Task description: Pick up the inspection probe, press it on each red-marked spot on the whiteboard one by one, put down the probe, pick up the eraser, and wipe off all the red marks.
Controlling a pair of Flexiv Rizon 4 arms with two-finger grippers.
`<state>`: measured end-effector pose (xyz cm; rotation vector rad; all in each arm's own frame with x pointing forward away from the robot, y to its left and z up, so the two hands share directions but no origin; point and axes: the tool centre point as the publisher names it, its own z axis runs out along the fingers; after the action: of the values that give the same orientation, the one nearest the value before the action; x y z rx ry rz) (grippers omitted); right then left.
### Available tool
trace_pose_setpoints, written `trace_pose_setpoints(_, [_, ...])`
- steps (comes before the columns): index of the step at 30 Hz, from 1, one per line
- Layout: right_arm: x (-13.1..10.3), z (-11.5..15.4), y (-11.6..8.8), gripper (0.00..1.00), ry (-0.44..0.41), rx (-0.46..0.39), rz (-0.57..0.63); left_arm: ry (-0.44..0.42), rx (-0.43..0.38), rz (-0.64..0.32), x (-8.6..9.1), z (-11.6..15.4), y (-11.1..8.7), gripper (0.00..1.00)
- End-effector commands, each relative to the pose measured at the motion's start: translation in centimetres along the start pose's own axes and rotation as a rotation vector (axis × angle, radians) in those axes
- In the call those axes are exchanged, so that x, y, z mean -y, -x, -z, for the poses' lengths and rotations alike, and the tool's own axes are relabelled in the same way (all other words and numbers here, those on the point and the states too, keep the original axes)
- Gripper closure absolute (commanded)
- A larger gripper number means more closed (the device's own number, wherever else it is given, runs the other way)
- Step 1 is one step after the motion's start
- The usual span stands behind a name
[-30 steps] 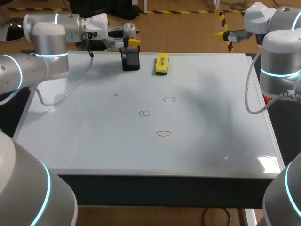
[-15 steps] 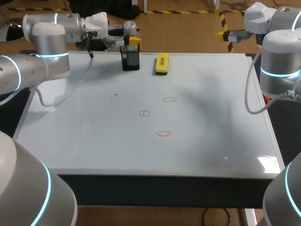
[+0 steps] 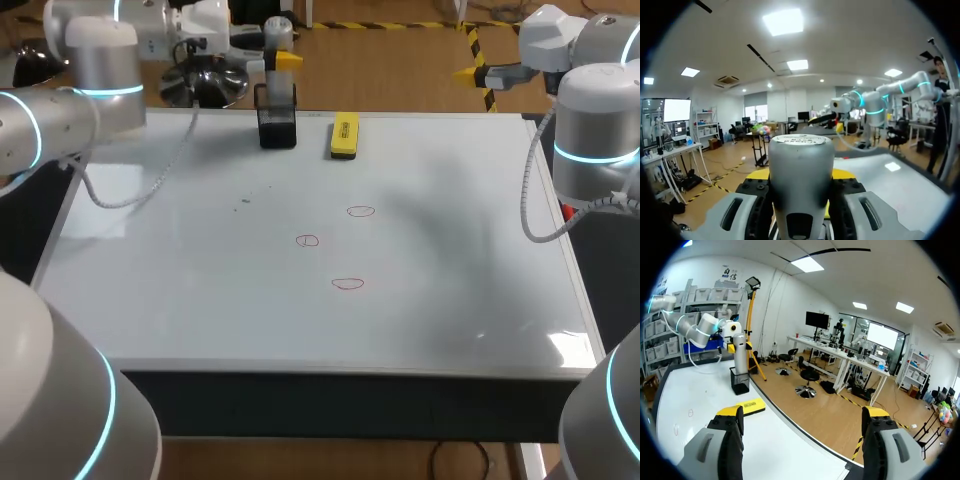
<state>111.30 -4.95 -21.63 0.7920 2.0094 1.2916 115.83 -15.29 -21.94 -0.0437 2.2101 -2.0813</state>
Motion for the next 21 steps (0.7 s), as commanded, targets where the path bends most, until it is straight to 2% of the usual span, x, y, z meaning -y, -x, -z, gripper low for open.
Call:
trace_pose_setpoints(1, [0.0,0.0,0.1,0.0,-0.002,-0.001,0.0,0.01,0.007,0.002,1.8,0.7,-0.2,1.0])
trace_pose_setpoints(14, [0.0,0.0,0.1,0.0,-0.002,-0.001,0.0,-0.044,0.001,0.058,6.0,2.7,-1.5,1.0])
trace_pose_setpoints(21, [0.0,0.0,0.1,0.0,-0.002,-0.001,0.0,-0.016,0.01,0.035,8.5,5.2,-3.2,1.0])
